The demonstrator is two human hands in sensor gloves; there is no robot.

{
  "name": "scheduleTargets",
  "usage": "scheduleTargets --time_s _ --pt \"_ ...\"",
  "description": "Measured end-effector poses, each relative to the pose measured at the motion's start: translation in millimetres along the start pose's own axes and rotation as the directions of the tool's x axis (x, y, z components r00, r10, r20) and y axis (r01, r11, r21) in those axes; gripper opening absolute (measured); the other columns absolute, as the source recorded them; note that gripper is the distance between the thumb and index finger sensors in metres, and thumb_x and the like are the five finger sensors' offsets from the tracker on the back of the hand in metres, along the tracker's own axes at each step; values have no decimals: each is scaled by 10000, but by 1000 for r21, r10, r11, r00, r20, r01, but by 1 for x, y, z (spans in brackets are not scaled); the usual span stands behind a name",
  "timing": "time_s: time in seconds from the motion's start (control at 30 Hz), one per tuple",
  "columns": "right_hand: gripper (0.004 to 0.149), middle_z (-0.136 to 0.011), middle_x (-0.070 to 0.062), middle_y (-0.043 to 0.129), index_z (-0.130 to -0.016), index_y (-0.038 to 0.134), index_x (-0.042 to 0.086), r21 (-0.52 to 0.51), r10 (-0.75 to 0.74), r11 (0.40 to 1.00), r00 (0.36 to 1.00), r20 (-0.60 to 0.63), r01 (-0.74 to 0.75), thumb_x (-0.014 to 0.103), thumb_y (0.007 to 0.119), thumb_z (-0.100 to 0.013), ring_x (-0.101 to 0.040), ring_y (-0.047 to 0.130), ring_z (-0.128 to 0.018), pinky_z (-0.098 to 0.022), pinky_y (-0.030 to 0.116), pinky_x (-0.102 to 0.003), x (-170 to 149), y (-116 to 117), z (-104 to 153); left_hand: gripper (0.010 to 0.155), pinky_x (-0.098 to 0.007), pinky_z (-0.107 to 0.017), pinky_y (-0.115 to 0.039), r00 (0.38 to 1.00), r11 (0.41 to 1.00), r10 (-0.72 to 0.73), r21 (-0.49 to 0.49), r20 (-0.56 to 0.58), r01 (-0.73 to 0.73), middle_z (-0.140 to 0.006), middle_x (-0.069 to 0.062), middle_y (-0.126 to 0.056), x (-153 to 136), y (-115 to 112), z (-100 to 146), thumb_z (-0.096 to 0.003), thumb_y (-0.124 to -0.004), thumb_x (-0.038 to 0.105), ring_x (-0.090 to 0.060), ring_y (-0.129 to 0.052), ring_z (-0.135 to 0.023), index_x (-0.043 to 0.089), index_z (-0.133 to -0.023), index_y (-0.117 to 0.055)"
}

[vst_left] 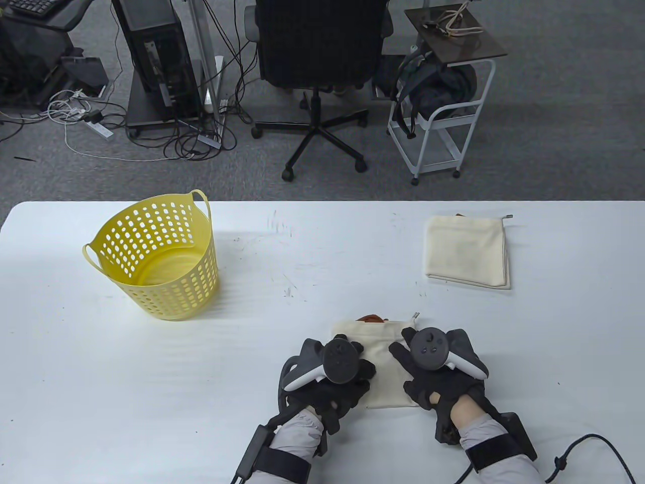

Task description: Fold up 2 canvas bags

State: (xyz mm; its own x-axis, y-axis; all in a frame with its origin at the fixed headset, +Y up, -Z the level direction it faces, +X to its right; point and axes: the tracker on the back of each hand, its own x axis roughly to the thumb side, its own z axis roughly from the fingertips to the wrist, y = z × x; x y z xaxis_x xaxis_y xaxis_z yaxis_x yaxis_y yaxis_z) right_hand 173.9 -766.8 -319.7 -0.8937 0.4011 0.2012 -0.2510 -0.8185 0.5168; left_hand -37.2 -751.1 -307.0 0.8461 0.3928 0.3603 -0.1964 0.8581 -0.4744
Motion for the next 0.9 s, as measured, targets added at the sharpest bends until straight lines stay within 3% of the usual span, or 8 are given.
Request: scheduleTargets --time_s 0.1,0.23,0.3,0.37,0.47,0.53,0.7,0.9 --pt "744 -1108 -97 33 -1084 342 239 22 34 999 999 36 -35 288 795 -496 -403 87 -1017 -716 224 -652 10 5 -3 640 -690 -740 -226 993 994 -108 -17 -55 107 -1220 -64 -405 -4 -4 -1 -618 -747 432 -382 -264 -1141 323 -1185 -470" --pt "737 -1117 -132 74 -1086 401 224 -34 67 997 998 -11 -68 293 823 -486 -441 120 -1007 -662 160 -710 22 5 -2 632 -749 -710 -180 986 986 -159 -60 -48 156 -1255 55 -175 -1 -11 -5 -623 -691 437 -406 -193 -1144 308 -1187 -437" --pt "769 -1138 -142 179 -1086 452 171 -103 69 992 998 3 -68 367 864 -467 -427 106 -1004 -639 117 -726 31 3 1 624 -764 -689 -135 989 986 -137 -98 -53 132 -1255 46 -184 1 -16 -8 -641 -646 400 -425 -87 -1125 294 -1195 -378" --pt "834 -1164 -75 213 -1103 382 186 -96 63 994 996 67 -57 424 857 -461 -477 35 -985 -620 83 -745 38 6 0 630 -764 -665 -75 994 987 -88 -144 -61 78 -1241 24 -110 2 -21 -11 -651 -585 356 -416 28 -1082 278 -1197 -280" --pt "864 -1143 30 80 -1088 233 250 32 56 998 998 0 -56 429 816 -477 -417 -124 -941 -602 12 -731 29 15 -8 635 -758 -649 -39 995 987 -73 -149 -75 61 -1238 31 -91 2 -22 -12 -657 -566 351 -393 68 -1066 269 -1208 -262" --pt "829 -1140 105 119 -1084 286 290 26 11 1000 999 -36 -10 405 832 -472 -346 -129 -958 -613 -16 -714 21 12 -7 626 -754 -653 -31 995 987 -62 -154 -77 49 -1237 53 -72 -2 -21 -11 -660 -562 373 -363 77 -1069 313 -1202 -256" --pt "758 -1134 165 235 -1072 411 325 -20 -49 999 990 -132 47 339 862 -463 -392 -34 -999 -638 16 -716 -1 0 -2 628 -720 -667 -6 991 990 86 -107 -99 -97 -1239 121 -152 -26 -10 -7 -652 -642 442 -187 16 -1110 380 -1186 -318" --pt "749 -1127 161 200 -1073 388 315 11 -121 992 986 -111 123 288 839 -475 -394 -23 -996 -638 39 -718 -7 0 -6 720 -732 -667 -44 986 996 -9 -88 -164 -5 -1229 139 -114 -42 -9 -1 -586 -629 592 -276 -78 -1130 409 -1171 -251"
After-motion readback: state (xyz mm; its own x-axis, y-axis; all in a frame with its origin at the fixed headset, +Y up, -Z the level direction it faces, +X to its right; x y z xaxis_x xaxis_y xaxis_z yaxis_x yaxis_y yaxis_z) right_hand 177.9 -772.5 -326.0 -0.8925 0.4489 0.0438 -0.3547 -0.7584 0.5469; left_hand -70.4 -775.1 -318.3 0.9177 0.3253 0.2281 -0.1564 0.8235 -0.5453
